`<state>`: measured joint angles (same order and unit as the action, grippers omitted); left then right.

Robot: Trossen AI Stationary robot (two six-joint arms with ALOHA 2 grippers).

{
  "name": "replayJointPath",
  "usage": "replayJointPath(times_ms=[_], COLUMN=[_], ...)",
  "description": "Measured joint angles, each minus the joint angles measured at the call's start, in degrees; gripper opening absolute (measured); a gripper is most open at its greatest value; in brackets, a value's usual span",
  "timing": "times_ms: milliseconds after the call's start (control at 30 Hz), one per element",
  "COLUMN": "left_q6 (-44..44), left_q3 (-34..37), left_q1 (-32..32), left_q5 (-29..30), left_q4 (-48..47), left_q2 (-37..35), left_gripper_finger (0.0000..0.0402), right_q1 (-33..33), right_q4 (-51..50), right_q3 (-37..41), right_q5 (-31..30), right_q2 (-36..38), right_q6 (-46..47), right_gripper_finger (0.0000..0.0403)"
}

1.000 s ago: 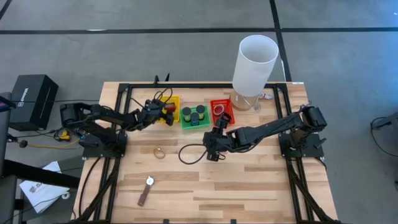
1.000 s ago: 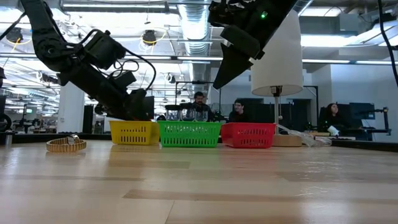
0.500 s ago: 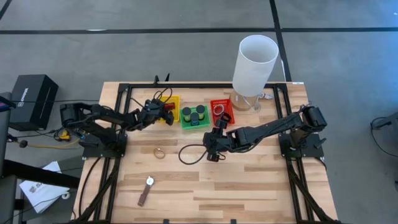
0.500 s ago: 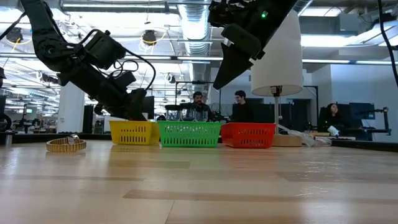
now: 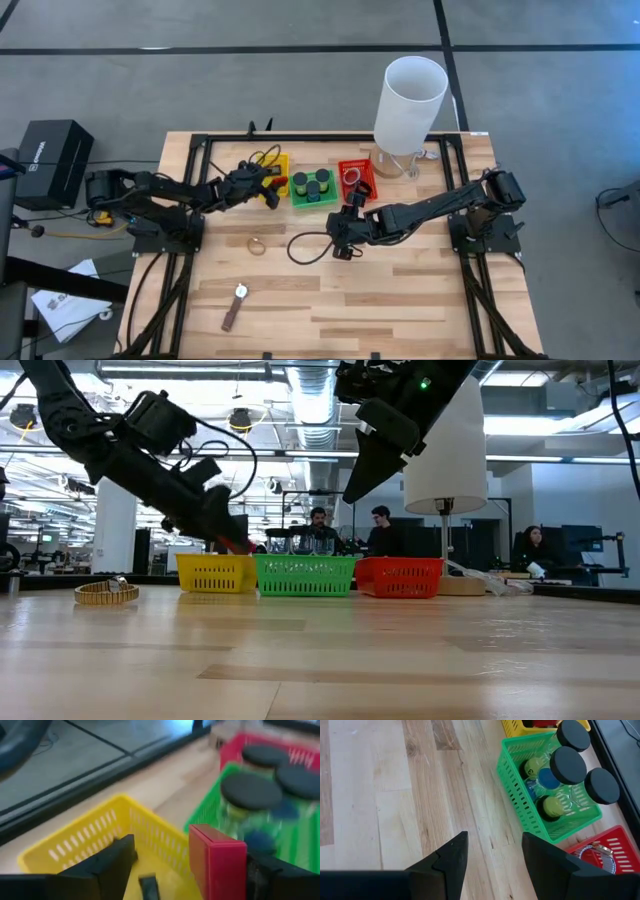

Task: Pick & Place Office items
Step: Put the red digital clock into the yellow basket

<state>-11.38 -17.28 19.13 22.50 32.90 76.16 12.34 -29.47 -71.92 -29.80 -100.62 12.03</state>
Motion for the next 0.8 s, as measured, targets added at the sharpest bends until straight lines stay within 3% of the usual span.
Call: replayJointPath(times_ms=[167, 467, 800], left_q6=[2.11, 5.13, 6.96], left_q3=[0.00, 0.00, 0.00], left_q1=[-0.17, -0.89, -3.85], left_q5=[0.09, -2.01, -3.50], left_q4=[-5.41, -5.91, -5.96], left_q2=[0.04, 0.04, 0.04], left_gripper_finger=[0.0269, 0.0248, 0.0250], right_q1=[0.01, 0.02, 0.02], right_q4=[0.00, 0.00, 0.00], right_q3=[-0.02, 0.00, -0.02], right_q5=[0.00, 0.00, 0.00], right_q2=[0.00, 0.00, 0.00], right_q6=[0.00, 0.01, 0.01], right_gripper_finger=[0.0177, 0.0177, 0.0177])
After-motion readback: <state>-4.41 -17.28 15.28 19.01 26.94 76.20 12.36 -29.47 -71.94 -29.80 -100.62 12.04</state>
